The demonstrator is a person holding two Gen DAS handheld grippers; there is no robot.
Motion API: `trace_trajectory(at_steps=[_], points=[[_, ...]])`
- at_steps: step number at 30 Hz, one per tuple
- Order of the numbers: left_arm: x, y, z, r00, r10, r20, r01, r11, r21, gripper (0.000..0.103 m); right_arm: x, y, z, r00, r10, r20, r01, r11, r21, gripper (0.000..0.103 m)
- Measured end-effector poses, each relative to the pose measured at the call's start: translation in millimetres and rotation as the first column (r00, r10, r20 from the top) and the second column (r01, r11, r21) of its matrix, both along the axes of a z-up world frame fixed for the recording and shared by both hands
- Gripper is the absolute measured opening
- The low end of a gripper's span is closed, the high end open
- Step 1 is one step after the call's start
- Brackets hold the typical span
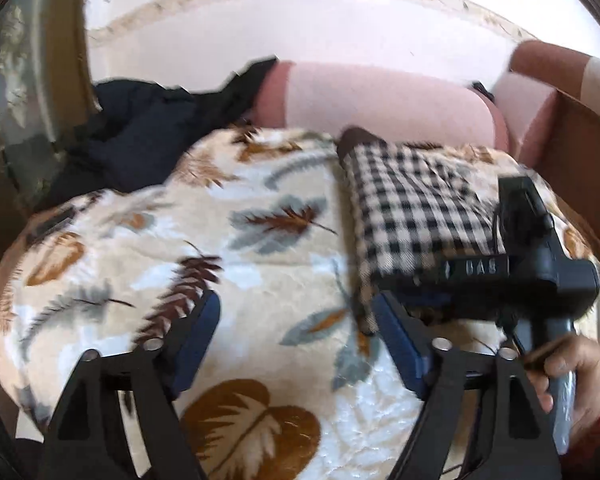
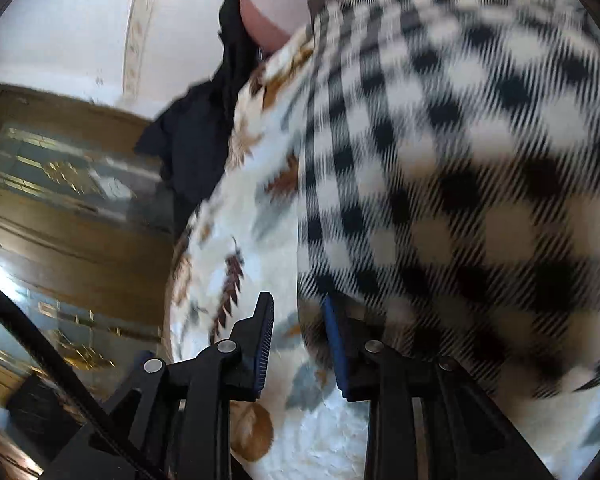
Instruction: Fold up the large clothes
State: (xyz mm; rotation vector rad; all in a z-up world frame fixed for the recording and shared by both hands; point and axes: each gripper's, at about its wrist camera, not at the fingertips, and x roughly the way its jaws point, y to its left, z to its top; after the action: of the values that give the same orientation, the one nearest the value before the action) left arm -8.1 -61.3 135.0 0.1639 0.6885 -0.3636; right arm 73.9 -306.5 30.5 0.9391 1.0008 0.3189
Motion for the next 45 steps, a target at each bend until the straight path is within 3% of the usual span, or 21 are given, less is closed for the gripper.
trace_trajectory(at_steps=[3,6,8,10,12,14,18,22,24,27,36,45], points=[[-7.8,8.1,14.8,0.998,0.004,0.06,-0.003,1.0,-0.02,0.084,-6.7,-2.0,16.1,0.999,-0.008,0.042,0.009,1.0,-0.025,0.03],[-10.0,15.8,21.1,0.999,0.003,0.051,0.0,0.998,-0.069,0.085,-25.6,-31.3,38.9,0.983,-0.151,0.104,0.158,0.985,-0.066,0.03],[-10.8,18.0,23.2,1.0,-0.018,0.013,0.019,0.995,-0.095,0.085,-40.8,-59.9,41.5,0.954,-0.292,0.063,0.299,0.942,-0.153,0.032],[-12.8,18.9,24.1,1.0,-0.017,0.001,0.017,0.995,-0.102,0.085,-58.4,-85.7,32.9,0.894,-0.444,-0.062,0.403,0.856,-0.323,0.034],[-17.2,18.4,25.8,1.0,-0.011,0.011,0.012,0.996,-0.09,0.085,-77.6,-98.9,32.8,0.851,-0.514,-0.106,0.445,0.814,-0.372,0.035],[-26.6,17.7,28.9,0.999,-0.014,0.05,0.018,0.996,-0.085,0.085,-95.4,-98.9,44.8,0.838,-0.537,-0.096,0.467,0.797,-0.384,0.038],[-44.8,8.5,31.6,0.993,-0.039,0.109,0.048,0.995,-0.082,0.088,-138.6,-68.3,89.0,0.861,-0.507,0.052,0.473,0.759,-0.447,0.048],[-54.2,-5.5,21.1,0.993,-0.099,0.066,0.103,0.994,-0.047,0.089,-169.0,-25.8,105.3,0.873,-0.457,0.17,0.464,0.673,-0.575,0.063],[-55.4,-10.1,12.1,0.993,-0.115,0.022,0.116,0.993,-0.027,0.089,-167.9,-17.7,92.1,0.88,-0.457,0.127,0.432,0.662,-0.612,0.063],[-56.9,-12.3,0.9,0.993,-0.116,-0.031,0.116,0.993,-0.017,0.089,-167.8,-13.1,71.6,0.906,-0.42,0.051,0.355,0.691,-0.63,0.063],[-57.0,-16.9,-23.7,0.987,-0.1,-0.125,0.104,0.994,0.021,0.089,-171.1,0.7,71.6,0.913,-0.397,0.099,0.337,0.591,-0.733,0.063],[-56.1,-24.4,-32.7,0.985,-0.111,-0.133,0.12,0.991,0.059,0.089,-165.4,9.0,67.4,0.925,-0.371,0.084,0.302,0.581,-0.756,0.063]])
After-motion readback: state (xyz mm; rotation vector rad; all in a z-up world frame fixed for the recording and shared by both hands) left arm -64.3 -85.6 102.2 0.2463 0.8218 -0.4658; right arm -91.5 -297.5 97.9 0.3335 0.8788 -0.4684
